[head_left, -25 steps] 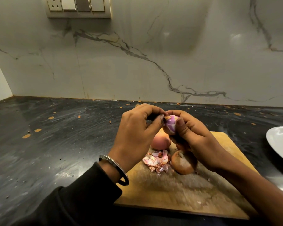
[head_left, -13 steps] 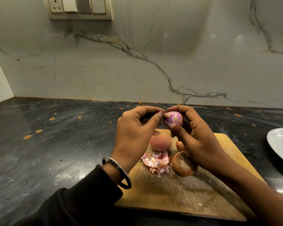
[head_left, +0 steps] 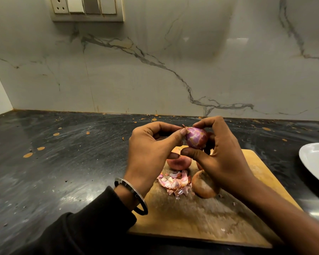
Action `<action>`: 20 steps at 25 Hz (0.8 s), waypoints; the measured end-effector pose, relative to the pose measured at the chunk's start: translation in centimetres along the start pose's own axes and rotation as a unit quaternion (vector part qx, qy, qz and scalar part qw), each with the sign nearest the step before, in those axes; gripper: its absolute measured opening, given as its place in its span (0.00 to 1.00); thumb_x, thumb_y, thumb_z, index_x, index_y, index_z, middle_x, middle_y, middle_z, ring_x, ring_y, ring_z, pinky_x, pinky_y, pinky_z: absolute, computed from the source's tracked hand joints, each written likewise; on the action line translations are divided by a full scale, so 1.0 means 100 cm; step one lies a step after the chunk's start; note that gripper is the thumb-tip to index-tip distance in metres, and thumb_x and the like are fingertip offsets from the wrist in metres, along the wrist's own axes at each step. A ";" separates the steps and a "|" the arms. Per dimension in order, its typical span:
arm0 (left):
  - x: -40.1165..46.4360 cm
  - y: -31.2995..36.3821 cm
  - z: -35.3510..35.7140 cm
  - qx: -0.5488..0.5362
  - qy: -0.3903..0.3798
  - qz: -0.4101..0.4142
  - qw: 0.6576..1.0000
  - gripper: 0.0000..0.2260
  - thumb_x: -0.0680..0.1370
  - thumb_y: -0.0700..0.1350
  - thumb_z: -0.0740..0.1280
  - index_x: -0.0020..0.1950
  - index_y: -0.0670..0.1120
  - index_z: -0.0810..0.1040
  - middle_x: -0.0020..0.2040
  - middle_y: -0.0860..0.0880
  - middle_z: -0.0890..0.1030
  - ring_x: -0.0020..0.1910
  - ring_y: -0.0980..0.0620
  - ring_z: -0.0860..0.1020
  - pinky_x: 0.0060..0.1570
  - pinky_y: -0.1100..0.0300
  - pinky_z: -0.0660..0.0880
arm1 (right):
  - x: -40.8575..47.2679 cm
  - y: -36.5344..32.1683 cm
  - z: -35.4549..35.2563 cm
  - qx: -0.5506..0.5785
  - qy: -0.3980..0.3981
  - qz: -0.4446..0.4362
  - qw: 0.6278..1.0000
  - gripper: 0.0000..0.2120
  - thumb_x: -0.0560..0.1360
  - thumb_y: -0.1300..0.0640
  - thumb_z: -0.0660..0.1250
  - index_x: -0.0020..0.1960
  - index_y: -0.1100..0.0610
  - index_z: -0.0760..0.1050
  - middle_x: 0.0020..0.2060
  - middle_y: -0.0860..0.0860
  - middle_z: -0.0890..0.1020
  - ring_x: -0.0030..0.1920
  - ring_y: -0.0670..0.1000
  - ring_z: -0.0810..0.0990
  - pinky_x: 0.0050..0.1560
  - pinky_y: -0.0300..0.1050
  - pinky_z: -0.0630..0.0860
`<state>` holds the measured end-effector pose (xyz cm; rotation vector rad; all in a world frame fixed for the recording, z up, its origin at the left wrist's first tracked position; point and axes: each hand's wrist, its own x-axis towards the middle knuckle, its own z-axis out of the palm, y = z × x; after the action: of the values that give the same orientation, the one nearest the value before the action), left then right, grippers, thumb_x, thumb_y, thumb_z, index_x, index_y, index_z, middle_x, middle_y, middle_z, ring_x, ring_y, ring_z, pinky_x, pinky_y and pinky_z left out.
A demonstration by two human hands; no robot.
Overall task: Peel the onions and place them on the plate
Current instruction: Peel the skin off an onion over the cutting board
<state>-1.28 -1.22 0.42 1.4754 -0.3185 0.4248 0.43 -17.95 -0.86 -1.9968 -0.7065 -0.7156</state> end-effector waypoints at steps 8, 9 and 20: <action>0.004 0.003 -0.004 0.050 -0.086 0.030 0.995 0.04 0.78 0.41 0.68 0.51 0.43 0.79 0.45 0.47 0.82 0.42 0.54 0.82 0.34 0.61 0.80 | -0.002 -0.003 -0.001 -0.009 -0.025 -0.030 0.999 0.21 0.69 0.46 0.74 0.55 0.51 0.69 0.51 0.45 0.77 0.46 0.49 0.80 0.39 0.45 0.78; 0.005 0.002 -0.003 0.068 -0.090 0.037 0.993 0.03 0.79 0.42 0.67 0.51 0.43 0.79 0.44 0.48 0.81 0.41 0.55 0.80 0.34 0.61 0.79 | -0.002 -0.003 -0.001 -0.007 -0.028 -0.027 0.999 0.21 0.69 0.46 0.74 0.55 0.53 0.70 0.50 0.46 0.78 0.45 0.50 0.80 0.39 0.46 0.78; -0.002 -0.001 0.005 0.147 -0.122 0.055 0.980 0.06 0.83 0.44 0.58 0.48 0.43 0.70 0.42 0.48 0.72 0.33 0.63 0.75 0.29 0.72 0.71 | -0.001 -0.011 0.001 -0.066 -0.023 -0.024 0.997 0.20 0.69 0.45 0.75 0.47 0.51 0.67 0.42 0.49 0.74 0.39 0.49 0.73 0.36 0.40 0.72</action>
<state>-1.34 -1.71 0.27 1.8103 -0.5523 0.3918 -0.35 -17.36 -0.42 -2.1294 -0.7540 -0.7639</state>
